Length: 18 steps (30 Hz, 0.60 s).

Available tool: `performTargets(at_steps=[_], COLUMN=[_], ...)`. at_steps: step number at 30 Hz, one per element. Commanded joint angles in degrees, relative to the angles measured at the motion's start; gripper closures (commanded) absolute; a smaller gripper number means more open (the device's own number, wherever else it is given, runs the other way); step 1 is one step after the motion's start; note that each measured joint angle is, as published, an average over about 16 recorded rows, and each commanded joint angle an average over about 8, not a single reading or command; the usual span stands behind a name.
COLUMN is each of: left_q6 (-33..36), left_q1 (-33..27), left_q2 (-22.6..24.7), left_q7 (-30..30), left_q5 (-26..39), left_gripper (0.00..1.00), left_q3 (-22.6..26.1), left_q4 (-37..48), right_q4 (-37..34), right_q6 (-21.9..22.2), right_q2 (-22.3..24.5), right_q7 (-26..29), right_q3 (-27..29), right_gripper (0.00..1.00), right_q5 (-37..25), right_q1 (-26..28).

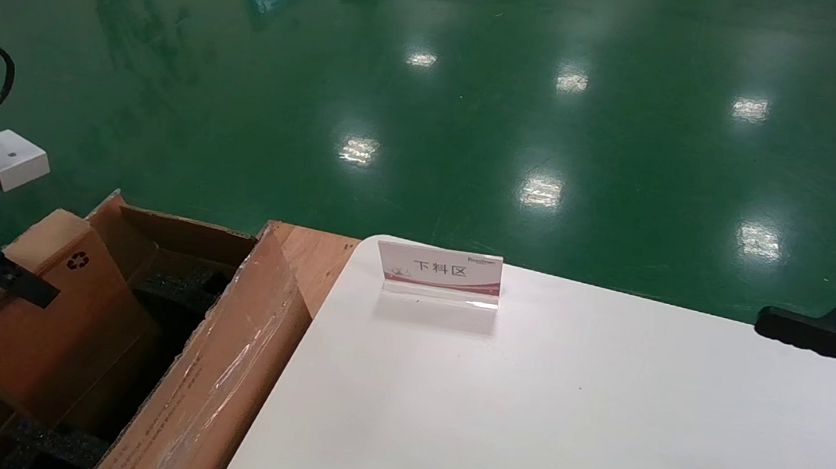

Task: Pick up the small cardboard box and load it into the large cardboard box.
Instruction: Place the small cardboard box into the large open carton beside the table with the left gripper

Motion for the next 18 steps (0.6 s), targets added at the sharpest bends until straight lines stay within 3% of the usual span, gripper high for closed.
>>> performTargets(at_steps=[1, 18], left_q6=[-0.8, -7.8], left_q1=[0.6, 6.1], left_q2=[-0.1, 1.1], left_q7=[-0.5, -6.3], left_q5=[0.5, 4.8], left_gripper=[1.00, 1.00], left_q3=[0.2, 2.0], left_q4=[0.0, 0.3], right_q4=[0.0, 0.0], right_q6=[0.0, 0.0], right_q2=[0.0, 0.0], right_q7=[0.0, 0.0], right_q3=[0.0, -0.1], right_gripper=[0.00, 0.00], right_q5=[0.0, 0.0], right_q1=[0.0, 0.0])
